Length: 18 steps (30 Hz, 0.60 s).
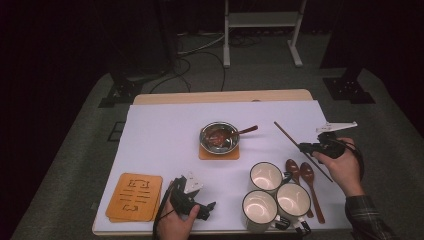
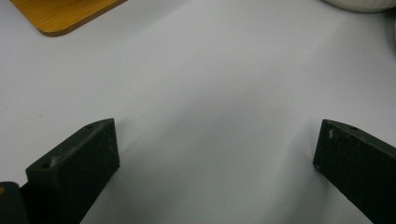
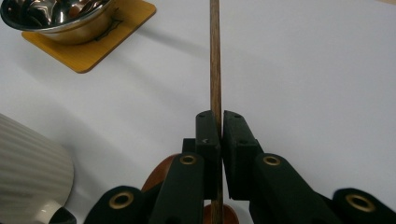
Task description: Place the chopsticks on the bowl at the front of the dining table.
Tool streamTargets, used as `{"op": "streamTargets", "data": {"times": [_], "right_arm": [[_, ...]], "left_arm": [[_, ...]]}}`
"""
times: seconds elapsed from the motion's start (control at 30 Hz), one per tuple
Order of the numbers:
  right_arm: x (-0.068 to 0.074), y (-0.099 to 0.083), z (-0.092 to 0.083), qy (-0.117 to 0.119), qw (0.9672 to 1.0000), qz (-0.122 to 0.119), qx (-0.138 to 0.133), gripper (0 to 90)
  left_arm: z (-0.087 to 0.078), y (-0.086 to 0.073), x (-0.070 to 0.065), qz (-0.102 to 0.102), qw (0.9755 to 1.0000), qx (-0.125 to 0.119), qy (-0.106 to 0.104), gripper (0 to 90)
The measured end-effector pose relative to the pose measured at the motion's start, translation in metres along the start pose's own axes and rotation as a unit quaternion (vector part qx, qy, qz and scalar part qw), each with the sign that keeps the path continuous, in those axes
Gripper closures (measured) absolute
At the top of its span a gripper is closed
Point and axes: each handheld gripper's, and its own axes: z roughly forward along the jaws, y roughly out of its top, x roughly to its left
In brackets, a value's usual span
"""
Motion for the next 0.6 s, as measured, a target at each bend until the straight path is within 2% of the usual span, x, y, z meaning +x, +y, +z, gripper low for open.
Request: {"op": "streamTargets", "data": {"times": [0.6], "right_arm": [[0.007,0.015,0.006,0.012,0.9999,-0.002,-0.005,84.8]], "left_arm": [[0.0,0.0,0.0,0.001,1.0,0.0,0.001,0.0]]}}
